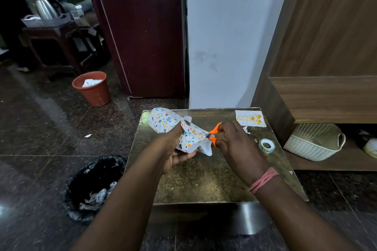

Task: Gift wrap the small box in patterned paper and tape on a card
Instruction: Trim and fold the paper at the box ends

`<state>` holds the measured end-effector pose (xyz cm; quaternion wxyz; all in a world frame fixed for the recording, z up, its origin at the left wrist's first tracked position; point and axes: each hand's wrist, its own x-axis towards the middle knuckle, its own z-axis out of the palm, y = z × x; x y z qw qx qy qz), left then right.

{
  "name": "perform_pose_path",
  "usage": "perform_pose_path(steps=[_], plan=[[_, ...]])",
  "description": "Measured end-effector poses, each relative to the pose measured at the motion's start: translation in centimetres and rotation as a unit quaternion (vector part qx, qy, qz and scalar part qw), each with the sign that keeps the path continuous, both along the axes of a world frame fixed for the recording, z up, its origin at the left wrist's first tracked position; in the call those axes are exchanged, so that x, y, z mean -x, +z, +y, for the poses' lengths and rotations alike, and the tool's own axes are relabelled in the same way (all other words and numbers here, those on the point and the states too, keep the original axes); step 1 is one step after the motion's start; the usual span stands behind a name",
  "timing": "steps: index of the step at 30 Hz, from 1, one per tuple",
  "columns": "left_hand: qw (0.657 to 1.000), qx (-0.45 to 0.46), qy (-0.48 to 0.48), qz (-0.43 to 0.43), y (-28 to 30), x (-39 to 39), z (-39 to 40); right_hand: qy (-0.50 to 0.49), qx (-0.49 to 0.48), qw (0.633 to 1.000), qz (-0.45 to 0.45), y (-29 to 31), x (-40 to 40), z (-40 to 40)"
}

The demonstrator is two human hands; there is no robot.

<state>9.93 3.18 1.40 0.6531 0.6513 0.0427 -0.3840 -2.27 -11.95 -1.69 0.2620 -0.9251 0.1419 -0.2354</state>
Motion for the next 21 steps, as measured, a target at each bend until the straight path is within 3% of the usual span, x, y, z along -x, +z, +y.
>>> perform_pose_path(steps=[21], plan=[[1.0,0.006,-0.009,0.001,-0.03,-0.03,0.0,0.034,-0.038,0.998,-0.027,0.19,0.01,0.02]])
